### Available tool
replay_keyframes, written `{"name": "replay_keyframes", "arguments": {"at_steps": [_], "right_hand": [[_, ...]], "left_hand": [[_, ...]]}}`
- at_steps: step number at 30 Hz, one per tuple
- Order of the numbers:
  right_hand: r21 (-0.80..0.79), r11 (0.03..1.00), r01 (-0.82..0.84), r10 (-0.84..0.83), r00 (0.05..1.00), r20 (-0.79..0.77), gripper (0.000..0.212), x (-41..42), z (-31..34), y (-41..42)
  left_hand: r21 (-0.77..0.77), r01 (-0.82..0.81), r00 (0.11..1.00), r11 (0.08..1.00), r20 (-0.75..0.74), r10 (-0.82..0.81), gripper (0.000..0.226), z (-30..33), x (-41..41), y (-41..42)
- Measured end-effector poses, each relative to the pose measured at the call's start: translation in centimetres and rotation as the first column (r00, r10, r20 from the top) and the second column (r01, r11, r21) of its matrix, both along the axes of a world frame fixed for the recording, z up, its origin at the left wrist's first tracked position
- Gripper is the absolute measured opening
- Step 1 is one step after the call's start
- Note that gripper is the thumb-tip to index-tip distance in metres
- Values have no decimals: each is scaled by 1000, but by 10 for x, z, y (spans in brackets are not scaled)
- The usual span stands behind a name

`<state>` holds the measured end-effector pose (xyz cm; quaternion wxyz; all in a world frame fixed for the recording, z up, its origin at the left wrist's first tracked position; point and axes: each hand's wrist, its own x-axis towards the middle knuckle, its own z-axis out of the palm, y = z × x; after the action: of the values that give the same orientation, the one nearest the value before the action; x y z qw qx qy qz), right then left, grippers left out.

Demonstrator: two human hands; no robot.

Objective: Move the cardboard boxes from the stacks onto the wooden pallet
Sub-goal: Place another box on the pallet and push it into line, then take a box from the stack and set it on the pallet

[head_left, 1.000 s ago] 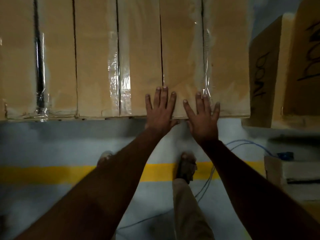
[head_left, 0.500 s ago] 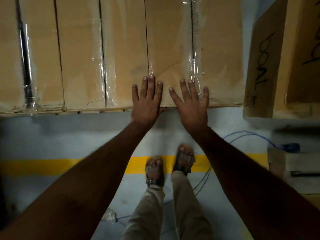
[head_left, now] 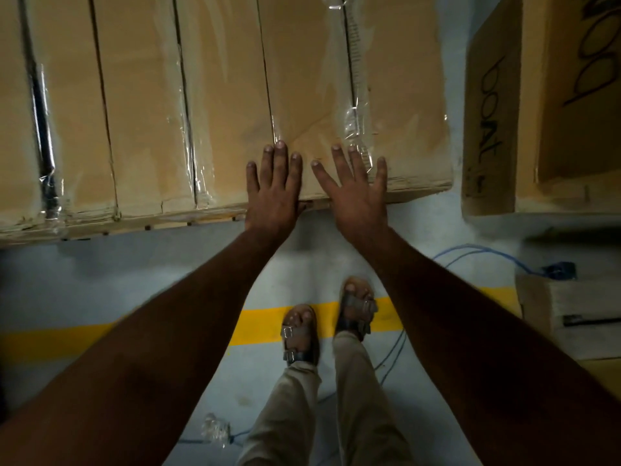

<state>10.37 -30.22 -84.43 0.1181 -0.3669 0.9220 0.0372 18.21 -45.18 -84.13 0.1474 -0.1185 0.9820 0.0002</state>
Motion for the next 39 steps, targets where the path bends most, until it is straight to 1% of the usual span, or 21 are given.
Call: {"name": "replay_keyframes", "arguments": {"at_steps": [3, 5, 7, 10, 12, 16, 20, 23, 26, 28, 31, 34, 37, 39], "right_hand": [[4, 1000, 14, -14, 997, 80, 95, -1, 19, 4], [-20, 997, 70, -67, 991, 112, 97, -1, 41, 6], [-54, 995, 86, -80, 991, 107, 95, 4, 69, 9], [-106, 991, 80, -66, 989, 132, 88, 15, 120, 19], [-147, 985, 87, -65, 987, 145, 88, 22, 161, 25], [-193, 973, 128, -102, 985, 139, 90, 36, 262, 37], [-299, 945, 130, -85, 983, 160, 83, 63, 359, 52], [-387, 915, 116, -56, 985, 163, 78, 73, 416, 64], [-493, 855, 160, -93, 983, 158, 73, 74, 464, 78], [-528, 833, 167, -128, 986, 110, 72, 74, 489, 93], [-539, 823, 178, -190, 981, 34, 71, 72, 519, 117], [-558, 799, 225, -255, 967, 24, 66, 77, 546, 144], [-552, 786, 278, -313, 949, 32, 56, 83, 563, 174], [-520, 807, 279, -313, 950, 23, 45, 81, 570, 197]], "left_hand": [[94, -42, 997, 995, 61, 37, 94, 19, 0, 4], [135, -57, 997, 989, 59, 50, 93, 39, 2, 7], [170, -46, 999, 984, 29, 42, 90, 66, 6, 13], [252, -2, 998, 968, -53, 16, 87, 122, 16, 26], [290, 8, 993, 957, -113, 26, 85, 167, 25, 30], [370, -4, 967, 929, -236, 98, 81, 266, 45, 31], [481, 86, 942, 873, -324, 86, 83, 356, 78, 40], [504, 142, 928, 852, -368, 63, 84, 397, 101, 48], [509, 216, 910, 833, -415, 18, 84, 428, 99, 52], [491, 281, 890, 825, -456, -32, 85, 450, 88, 59], [460, 369, 845, 808, -527, -86, 83, 483, 68, 73], [443, 442, 813, 780, -565, -140, 79, 510, 49, 89], [457, 503, 806, 734, -554, -207, 65, 530, 33, 108], [451, 562, 782, 693, -562, -269, 55, 541, 23, 124]]}}
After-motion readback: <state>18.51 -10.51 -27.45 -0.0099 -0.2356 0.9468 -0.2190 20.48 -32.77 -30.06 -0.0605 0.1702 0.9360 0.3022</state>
